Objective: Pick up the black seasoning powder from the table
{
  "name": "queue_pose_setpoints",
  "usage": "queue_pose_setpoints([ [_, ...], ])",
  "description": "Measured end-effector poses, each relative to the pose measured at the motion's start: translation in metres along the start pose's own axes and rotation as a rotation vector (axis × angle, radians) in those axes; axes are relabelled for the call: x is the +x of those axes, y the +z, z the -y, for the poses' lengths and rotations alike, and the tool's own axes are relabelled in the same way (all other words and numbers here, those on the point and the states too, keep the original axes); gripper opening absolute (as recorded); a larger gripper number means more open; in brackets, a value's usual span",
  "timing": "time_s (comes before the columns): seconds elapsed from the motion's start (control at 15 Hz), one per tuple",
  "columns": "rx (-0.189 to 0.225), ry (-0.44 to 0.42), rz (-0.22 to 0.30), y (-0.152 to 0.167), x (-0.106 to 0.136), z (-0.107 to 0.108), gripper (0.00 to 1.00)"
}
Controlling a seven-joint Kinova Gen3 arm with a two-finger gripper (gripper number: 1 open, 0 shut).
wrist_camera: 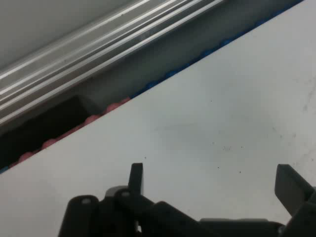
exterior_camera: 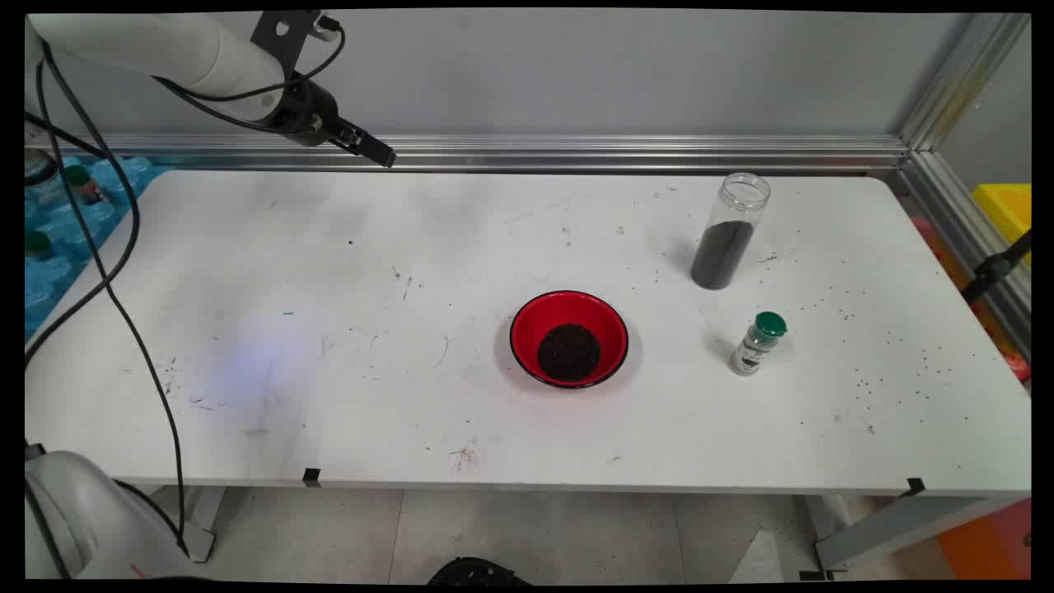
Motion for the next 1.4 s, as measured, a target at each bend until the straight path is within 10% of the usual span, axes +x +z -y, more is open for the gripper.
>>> queue_pose_setpoints([
  [0.93,-0.034,0.040,-0.001,0.003,-0.001,-0.005,1.00],
  [1.4,-0.118,0.109,-0.038,0.008,0.013,-0.023,1.00],
])
